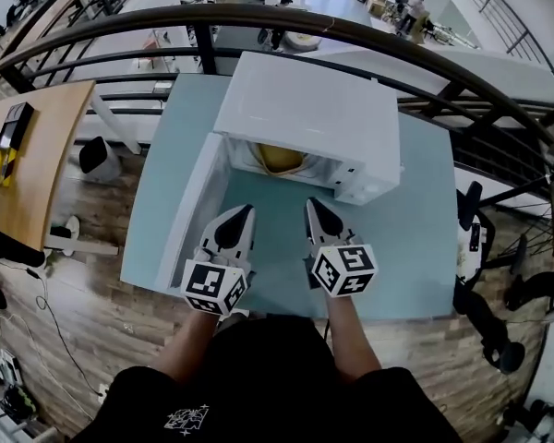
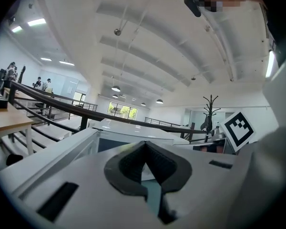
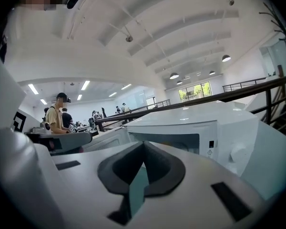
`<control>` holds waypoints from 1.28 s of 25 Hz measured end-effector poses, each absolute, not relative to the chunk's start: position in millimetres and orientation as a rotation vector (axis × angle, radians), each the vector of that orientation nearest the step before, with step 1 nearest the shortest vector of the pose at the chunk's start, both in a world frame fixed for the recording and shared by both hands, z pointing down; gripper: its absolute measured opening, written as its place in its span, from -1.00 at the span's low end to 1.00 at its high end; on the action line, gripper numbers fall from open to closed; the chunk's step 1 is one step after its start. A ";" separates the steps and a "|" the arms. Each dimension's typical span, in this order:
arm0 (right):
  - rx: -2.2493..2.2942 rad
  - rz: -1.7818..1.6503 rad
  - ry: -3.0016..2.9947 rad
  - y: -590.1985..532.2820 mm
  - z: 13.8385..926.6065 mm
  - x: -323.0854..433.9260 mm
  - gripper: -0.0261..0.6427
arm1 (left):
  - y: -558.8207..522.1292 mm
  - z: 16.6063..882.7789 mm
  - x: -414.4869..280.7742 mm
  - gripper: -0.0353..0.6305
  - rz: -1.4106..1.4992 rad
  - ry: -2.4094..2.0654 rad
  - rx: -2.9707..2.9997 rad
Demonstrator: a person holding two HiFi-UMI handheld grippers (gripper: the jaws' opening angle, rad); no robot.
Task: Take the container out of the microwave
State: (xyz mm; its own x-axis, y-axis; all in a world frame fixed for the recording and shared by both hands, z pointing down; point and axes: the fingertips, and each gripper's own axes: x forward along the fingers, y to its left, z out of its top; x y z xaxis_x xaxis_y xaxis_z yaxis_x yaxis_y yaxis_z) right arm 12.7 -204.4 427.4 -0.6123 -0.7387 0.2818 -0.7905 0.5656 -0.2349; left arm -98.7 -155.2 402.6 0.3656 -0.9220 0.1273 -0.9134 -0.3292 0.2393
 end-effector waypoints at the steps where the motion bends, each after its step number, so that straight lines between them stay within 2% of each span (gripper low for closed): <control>1: 1.289 0.519 -2.642 -210.0 431.3 11.8 -0.90 | -159.5 405.4 -99.1 -0.88 -0.043 -1.643 2.346; 32: 1.350 0.628 -2.470 -328.4 549.1 16.0 -0.90 | -232.7 484.3 -104.6 -0.88 0.056 -1.809 2.133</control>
State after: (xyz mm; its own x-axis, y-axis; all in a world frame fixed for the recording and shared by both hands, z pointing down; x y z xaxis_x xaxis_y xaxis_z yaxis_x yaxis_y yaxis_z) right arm 16.0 -328.4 549.1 -0.5357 -0.7333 0.4187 -0.8442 0.4755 -0.2473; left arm -104.6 -232.7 484.3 0.1875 -0.9505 0.2479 -0.9639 -0.1296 0.2325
